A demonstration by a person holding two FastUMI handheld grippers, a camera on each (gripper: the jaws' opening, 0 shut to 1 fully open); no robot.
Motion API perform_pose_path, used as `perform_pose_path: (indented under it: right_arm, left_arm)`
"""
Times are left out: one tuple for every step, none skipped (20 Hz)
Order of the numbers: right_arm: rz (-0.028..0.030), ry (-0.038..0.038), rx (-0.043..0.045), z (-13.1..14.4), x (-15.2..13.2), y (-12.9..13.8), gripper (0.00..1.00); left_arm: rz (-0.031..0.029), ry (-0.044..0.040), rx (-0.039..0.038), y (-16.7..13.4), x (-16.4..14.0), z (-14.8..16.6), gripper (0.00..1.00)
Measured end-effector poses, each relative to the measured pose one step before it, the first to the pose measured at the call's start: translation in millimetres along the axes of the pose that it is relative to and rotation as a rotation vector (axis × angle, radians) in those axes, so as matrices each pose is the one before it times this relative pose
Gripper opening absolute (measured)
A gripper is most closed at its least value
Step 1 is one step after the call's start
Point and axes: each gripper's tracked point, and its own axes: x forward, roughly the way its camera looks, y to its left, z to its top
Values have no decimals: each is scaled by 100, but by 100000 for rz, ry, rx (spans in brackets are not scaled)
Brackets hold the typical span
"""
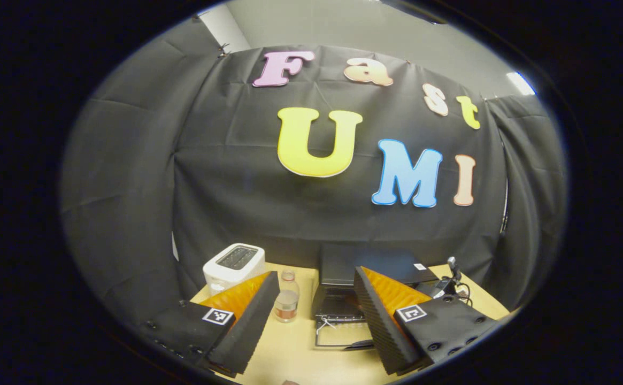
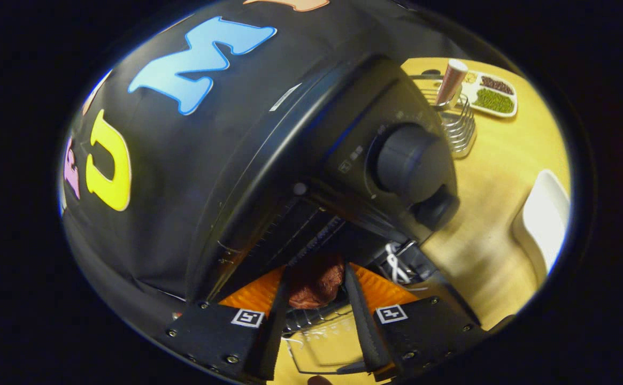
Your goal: Open the electric oven with the left hand, put the food in, and close the electric oven.
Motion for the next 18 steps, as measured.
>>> perform_pose_path:
  right_arm:
    - [-376, -870, -3182, 367, -845, -60, 62]
    - [794, -934, -3707, 323, -1051, -130, 61]
    - [1370, 61, -4219, 87, -1054, 132, 61]
    - [1501, 1812, -5600, -339, -1142, -73, 51]
    - [1045, 1341, -6389, -191, -1315, -98, 62]
    - [359, -332, -5801, -8, -1321, -317, 62]
    - [-6, -1195, -4867, 410, -1497, -363, 61]
    - [-375, -1009, -4048, 388, -1385, -391, 61]
    - [-1341, -534, -3920, 428, -1343, -560, 61]
    - [-1843, -788, -3899, 411, -1278, -730, 61]
    - [-1250, -1596, -2982, 716, -1213, -693, 61]
    - [-959, -1716, -2056, 716, -1215, -476, 61]
    - [-676, -2213, -1905, 1040, -1044, -455, 61]
    - [-1149, -2524, -1967, 983, -1365, -612, 62]
    - [-794, -2770, -1412, 1236, -1284, -573, 61]
    - [-470, -3183, -1493, 1262, -1133, -367, 61]
    - [-656, -3413, -1818, 1418, -1049, -356, 61]
    - [-762, -3741, -1557, 1457, -1049, -346, 61]
  left_arm:
    - [-1062, -313, 207, -489, 204, 47, 99]
    - [-1027, -286, 182, -687, 234, 59, 99]
    - [-1124, -235, 79, -819, 386, 27, 99]
    - [-1202, -193, -3, -682, 231, 209, 95]
    - [-1133, -426, 168, -762, 252, 45, 99]
    - [-1028, -352, 300, -747, 325, 93, 95]
    - [-1067, -145, 348, -705, 251, 71, 99]
    - [-921, -136, 414, -824, 306, 19, 99]
    - [-958, -187, 377, -854, 233, 72, 99]
    - [-781, -322, 263, -779, 226, 155, 99]
    - [-730, -353, 209, -819, 307, 15, 99]
    - [-900, -70, -35, -875, 226, 24, 99]
    - [-909, 189, -298, -864, 159, -248, 99]
    - [-965, 229, -339, -909, 194, -128, 99]
    - [-796, 223, -217, -842, 169, -161, 99]
    - [-630, -45, -112, -779, 253, -10, 99]
    - [-545, -119, -92, -653, 180, 34, 99]
    - [-389, -259, -12, -718, 129, 23, 99]
